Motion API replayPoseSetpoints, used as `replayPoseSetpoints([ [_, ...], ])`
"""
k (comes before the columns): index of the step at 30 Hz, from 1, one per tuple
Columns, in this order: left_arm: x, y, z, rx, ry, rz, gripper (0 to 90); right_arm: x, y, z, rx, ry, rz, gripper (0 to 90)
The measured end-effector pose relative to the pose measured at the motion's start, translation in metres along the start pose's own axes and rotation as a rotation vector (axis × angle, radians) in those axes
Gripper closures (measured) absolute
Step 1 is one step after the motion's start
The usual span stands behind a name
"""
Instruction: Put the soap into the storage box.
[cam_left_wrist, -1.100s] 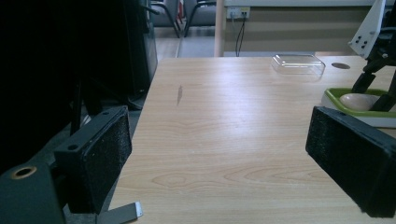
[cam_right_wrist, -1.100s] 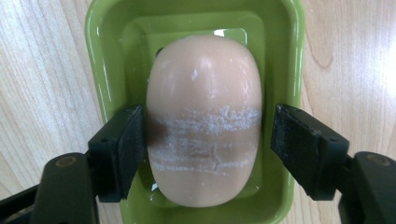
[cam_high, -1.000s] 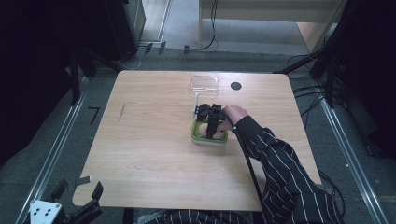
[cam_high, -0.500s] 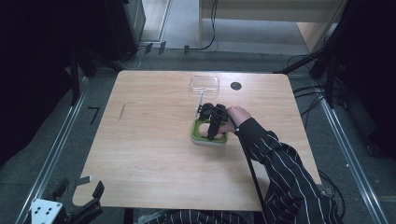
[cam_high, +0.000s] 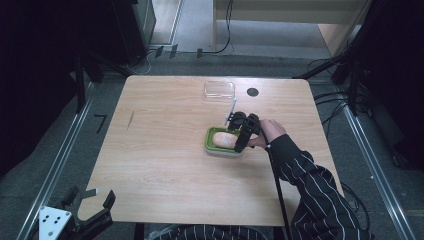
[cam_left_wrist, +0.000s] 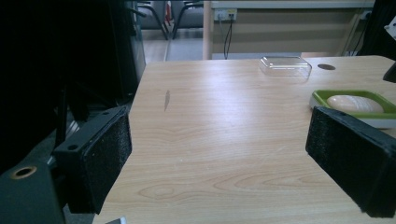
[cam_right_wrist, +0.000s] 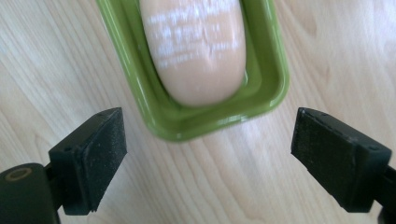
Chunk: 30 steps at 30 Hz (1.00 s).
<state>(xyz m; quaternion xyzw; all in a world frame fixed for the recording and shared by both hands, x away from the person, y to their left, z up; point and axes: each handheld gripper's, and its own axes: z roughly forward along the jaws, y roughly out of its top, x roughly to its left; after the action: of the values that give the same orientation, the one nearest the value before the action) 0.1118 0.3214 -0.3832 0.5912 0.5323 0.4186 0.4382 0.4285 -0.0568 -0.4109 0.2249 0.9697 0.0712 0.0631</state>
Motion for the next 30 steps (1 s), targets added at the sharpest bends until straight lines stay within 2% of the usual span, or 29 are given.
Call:
replayPoseSetpoints([
  [12,-0.002,0.003,0.010,0.002,-0.034,0.011,7.2,-0.003,-0.046,-0.003,0.018,-0.009,0.109,11.0],
  [30,-0.007,0.008,0.028,0.003,-0.093,0.026,7.2,0.005,-0.100,-0.002,0.058,-0.026,0.211,11.3],
])
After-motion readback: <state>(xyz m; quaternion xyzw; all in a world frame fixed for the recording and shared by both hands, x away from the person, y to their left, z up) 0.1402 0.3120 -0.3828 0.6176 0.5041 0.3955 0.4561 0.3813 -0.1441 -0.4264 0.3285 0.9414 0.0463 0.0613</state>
